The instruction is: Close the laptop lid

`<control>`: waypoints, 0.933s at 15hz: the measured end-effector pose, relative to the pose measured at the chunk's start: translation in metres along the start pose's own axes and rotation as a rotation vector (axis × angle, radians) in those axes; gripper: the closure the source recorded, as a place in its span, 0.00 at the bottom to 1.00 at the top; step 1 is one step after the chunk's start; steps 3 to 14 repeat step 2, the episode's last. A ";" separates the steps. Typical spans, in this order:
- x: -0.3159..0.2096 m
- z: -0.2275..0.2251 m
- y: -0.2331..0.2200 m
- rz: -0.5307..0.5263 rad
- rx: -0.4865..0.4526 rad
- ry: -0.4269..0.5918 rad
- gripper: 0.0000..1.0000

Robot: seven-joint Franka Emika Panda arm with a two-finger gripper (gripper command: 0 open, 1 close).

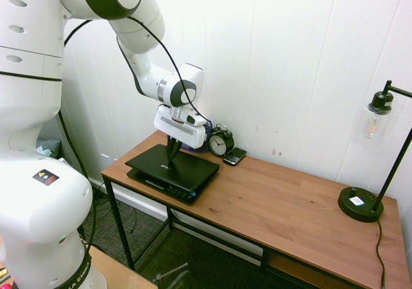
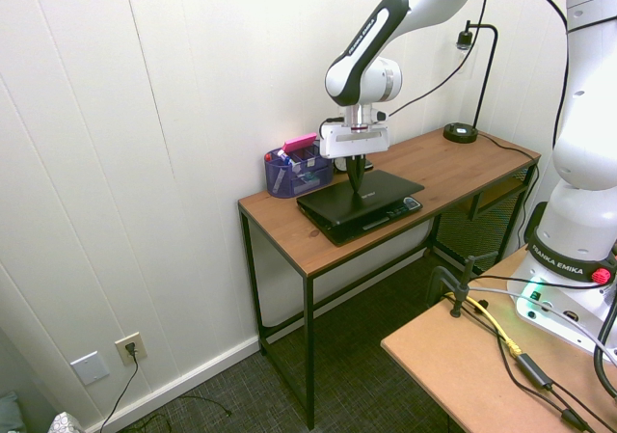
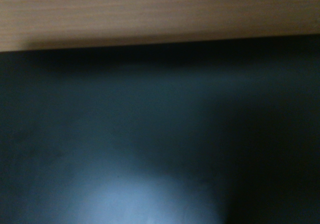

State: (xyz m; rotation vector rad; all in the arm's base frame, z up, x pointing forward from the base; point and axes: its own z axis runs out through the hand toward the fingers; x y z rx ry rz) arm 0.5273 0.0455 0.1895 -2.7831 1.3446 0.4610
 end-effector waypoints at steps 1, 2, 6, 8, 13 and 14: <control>0.004 0.012 0.000 -0.005 0.001 -0.010 1.00; 0.008 0.014 -0.001 -0.010 0.008 -0.022 1.00; 0.008 0.014 -0.001 -0.010 0.008 -0.022 1.00; 0.008 0.014 -0.001 -0.010 0.008 -0.022 1.00; 0.008 0.014 -0.001 -0.010 0.008 -0.022 1.00; 0.008 0.014 -0.001 -0.010 0.008 -0.022 1.00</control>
